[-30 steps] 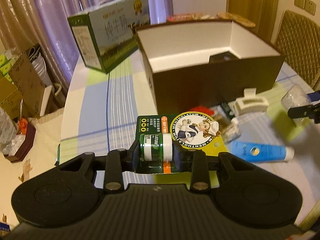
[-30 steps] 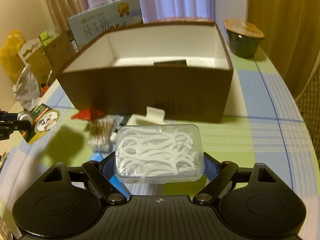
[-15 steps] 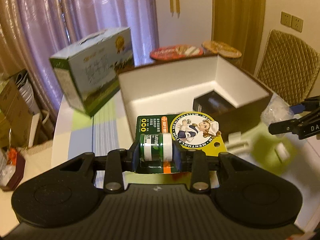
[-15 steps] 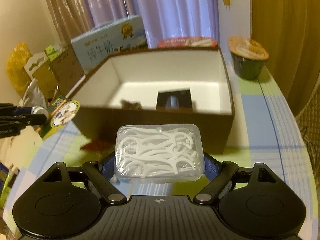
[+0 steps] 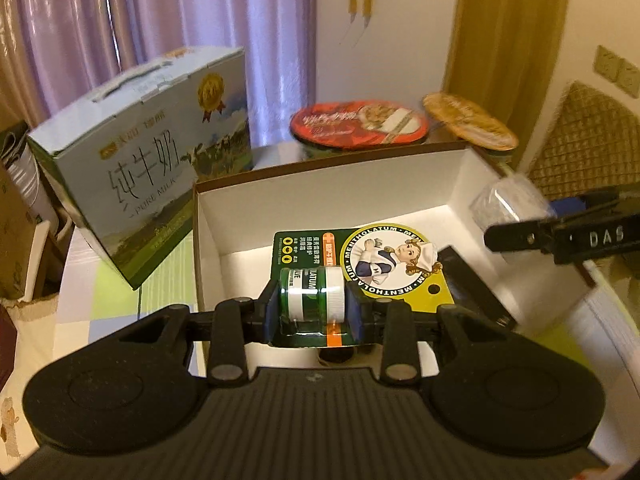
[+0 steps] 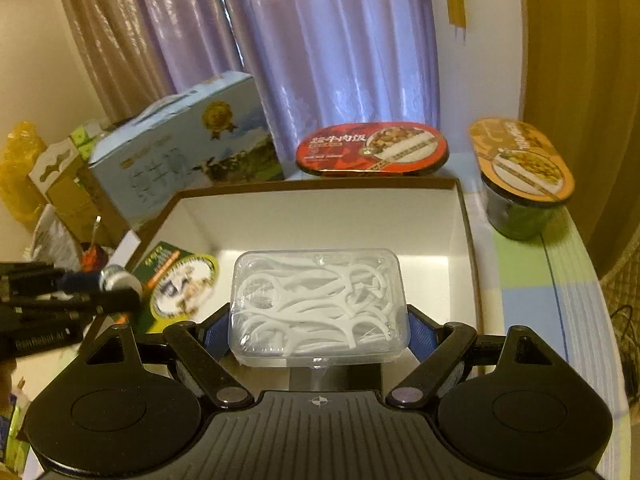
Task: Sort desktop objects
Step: 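Carry the medicine card and floss case over the open box with both tools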
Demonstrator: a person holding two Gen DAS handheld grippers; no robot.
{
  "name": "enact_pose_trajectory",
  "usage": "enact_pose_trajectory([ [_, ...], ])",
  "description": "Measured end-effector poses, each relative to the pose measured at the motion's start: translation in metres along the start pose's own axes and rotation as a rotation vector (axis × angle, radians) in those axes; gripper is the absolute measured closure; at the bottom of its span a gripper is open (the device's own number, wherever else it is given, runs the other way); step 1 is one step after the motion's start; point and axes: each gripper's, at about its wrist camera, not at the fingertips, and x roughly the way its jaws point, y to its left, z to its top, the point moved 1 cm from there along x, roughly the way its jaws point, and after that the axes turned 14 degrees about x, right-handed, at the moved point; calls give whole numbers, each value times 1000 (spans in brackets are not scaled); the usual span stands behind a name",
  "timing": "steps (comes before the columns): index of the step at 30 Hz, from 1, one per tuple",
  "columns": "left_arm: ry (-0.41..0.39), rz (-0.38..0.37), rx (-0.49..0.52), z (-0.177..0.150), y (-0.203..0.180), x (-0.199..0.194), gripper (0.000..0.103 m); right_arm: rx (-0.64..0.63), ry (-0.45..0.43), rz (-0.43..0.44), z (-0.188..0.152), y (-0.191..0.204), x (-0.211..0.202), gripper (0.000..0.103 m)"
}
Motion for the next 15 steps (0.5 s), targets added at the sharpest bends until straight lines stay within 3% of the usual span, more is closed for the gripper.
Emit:
enact_pose_trajectory([
  [5,82,28,-17,14,10,48,74,24,59,-33,26,-5,42,20],
  [15,202,64,-42,21,19,113,74,58,159,-82,35,-16,96,20],
])
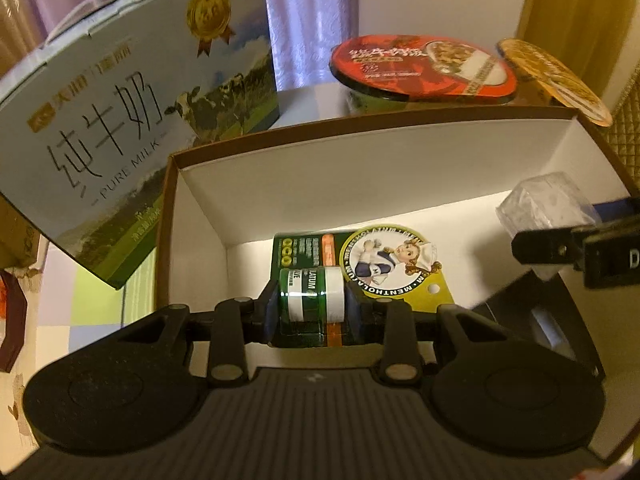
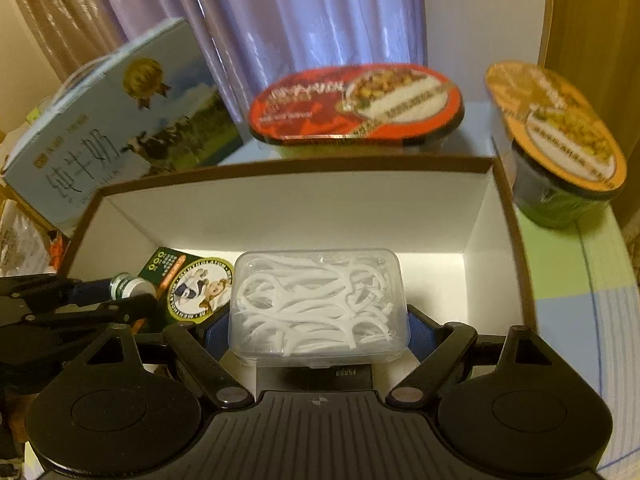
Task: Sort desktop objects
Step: 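Carry the medicine card and floss case over the open box with both tools, then release both items into the box and withdraw both tools toward the table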
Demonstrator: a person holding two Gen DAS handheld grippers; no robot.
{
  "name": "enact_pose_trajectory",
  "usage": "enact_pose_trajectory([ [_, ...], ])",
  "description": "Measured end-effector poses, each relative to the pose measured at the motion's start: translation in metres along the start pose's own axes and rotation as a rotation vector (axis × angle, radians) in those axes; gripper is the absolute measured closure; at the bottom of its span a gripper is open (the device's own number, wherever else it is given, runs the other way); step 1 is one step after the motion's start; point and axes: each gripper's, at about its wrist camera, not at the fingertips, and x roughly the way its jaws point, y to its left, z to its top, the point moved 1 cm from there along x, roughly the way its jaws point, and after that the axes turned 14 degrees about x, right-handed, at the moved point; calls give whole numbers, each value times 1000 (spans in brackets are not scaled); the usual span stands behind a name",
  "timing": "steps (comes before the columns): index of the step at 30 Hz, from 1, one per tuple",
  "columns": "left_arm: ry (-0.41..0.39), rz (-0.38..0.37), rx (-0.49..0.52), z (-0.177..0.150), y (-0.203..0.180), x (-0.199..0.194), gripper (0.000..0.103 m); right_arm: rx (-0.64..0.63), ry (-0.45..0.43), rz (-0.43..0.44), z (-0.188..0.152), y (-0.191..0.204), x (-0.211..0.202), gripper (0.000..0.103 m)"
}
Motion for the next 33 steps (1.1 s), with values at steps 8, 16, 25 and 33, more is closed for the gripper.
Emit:
enact_pose_trajectory([
  [8,-14,13,6,8,-2,5,65,-20,4,-31,12,5,17,20],
  [16,-31,47,24,6,-2,-5,51,-23,-39,-6,14,4,17,20],
  [25,-43,81,16,-4,-3,-27,40,-82,-131,-8,-3,3,-19,11],
  [33,-127,159,27,-25,-3,-83,19,-124,-286,19,-45,-2,-80,2],
])
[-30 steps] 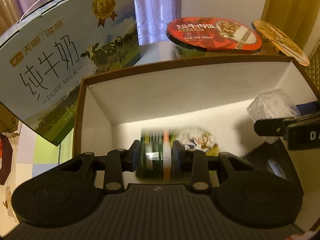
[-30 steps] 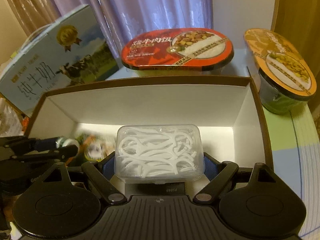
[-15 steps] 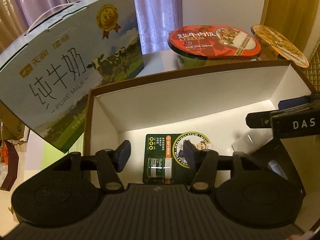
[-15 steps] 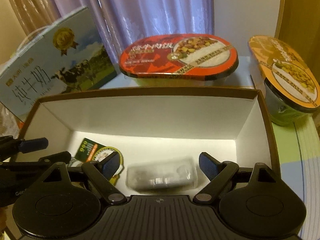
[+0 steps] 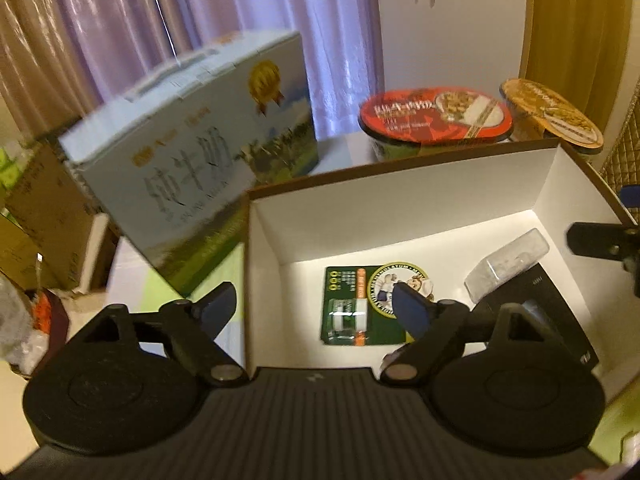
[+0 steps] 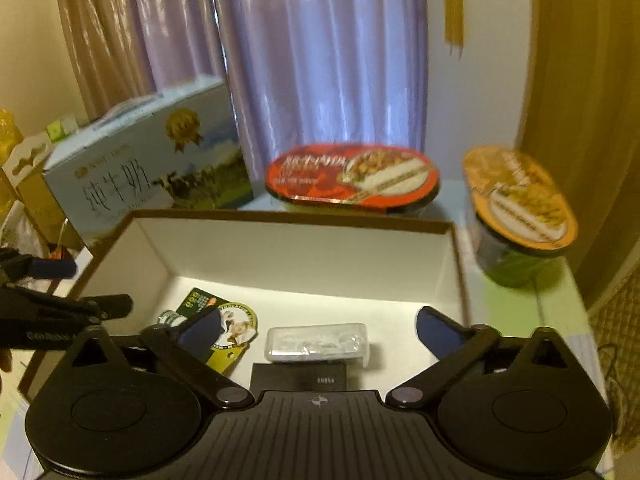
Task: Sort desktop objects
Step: 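Release both items into the box and withdraw both tools toward the table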
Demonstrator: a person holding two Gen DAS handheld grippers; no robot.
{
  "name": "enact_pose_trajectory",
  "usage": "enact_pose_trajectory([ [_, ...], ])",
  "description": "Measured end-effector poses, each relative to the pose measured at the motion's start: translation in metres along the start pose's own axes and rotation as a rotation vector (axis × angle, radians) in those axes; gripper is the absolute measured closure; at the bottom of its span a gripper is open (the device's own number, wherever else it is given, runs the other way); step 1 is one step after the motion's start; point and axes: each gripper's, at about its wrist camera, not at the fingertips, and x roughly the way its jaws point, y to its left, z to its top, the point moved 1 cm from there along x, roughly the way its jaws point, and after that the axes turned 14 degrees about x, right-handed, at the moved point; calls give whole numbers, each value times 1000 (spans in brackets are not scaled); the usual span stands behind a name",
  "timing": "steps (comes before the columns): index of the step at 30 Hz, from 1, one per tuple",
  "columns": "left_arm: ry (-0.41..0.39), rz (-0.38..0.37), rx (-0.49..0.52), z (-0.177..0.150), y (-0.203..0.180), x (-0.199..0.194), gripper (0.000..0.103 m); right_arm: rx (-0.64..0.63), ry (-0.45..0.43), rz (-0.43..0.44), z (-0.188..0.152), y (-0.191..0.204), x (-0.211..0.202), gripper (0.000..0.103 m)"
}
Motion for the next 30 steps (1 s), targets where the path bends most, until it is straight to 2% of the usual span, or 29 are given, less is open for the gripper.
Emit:
enact_pose_trajectory([
  [6,-30,42,-19,-27,-1,-44,11,6,2,5,-28,-1,-36,2],
  [10,-28,42,-35,-46,-7,-73,8,37,-17,17,-42,-2,-60,2],
  [13,-25,42,-48,-61,-12,-94,7,78,12,37,-53,-4,-77,2],
  [18,3,42,-110,-89,-18,-128,7,85,19,54,-76,-3,-112,2],
  [22,15,76,-111,-107,-28,-153,7,75,33,74,-97,-4,-140,2],
  [30,62,102,-131,-146,-63,-193,5,79,72,53,-133,-22,-179,2],
])
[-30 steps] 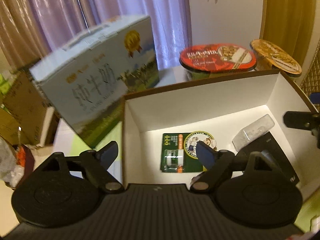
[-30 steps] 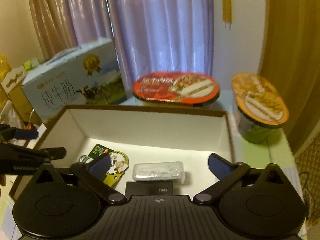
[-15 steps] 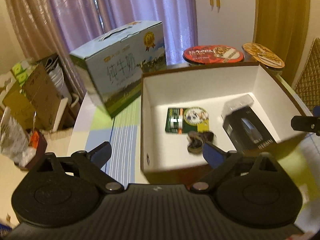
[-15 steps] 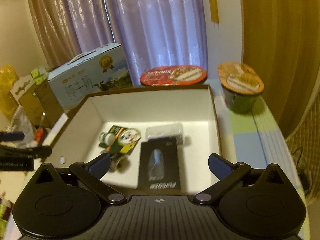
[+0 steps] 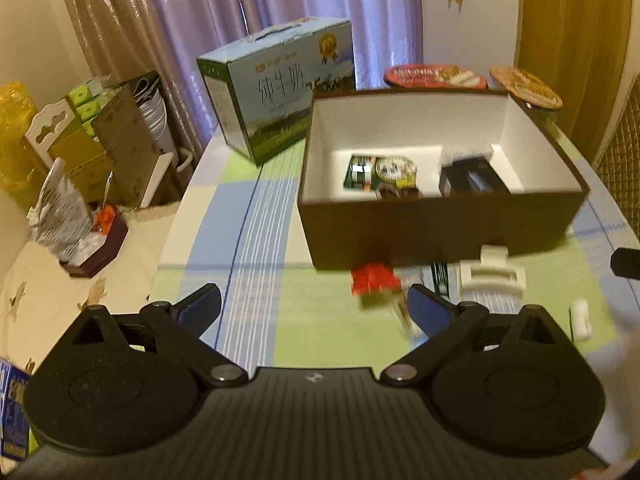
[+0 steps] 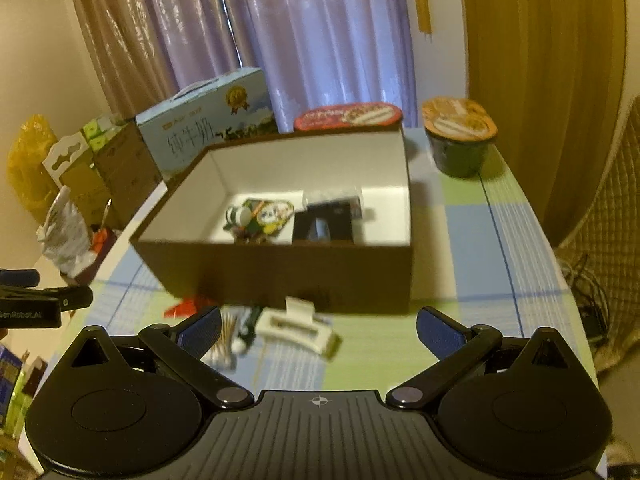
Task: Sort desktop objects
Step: 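Release both items into the box and withdraw both tools toward the table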
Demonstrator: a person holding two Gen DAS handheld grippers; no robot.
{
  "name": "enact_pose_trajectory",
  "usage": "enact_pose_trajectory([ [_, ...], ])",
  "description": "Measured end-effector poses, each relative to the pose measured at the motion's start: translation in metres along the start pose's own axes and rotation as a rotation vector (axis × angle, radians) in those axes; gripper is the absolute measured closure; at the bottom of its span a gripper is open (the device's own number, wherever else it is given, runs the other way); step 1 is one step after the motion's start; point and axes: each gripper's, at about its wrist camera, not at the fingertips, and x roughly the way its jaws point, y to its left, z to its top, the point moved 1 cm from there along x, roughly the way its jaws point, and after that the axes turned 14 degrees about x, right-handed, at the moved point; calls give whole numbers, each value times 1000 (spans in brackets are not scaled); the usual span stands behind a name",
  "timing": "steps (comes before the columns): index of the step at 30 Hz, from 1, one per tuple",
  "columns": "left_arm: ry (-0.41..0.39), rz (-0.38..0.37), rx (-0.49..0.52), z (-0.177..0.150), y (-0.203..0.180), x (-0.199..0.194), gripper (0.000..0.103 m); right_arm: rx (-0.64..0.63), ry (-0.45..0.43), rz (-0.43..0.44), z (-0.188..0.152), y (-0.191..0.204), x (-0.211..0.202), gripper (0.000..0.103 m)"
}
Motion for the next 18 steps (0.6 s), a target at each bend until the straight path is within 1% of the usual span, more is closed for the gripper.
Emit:
enact_pose_trajectory([
  [9,104,-15,-22,-54,-36,-17,5,-18,78,-15,-40,-28,-22,2],
  [12,126,-15,-32,-65,-45,-22,5,-30,96,-20,-51,-34,-25,2],
  [18,162,-27,-38,-77,-56,-28,5,-60,117,-43,-73,-39,-29,2],
])
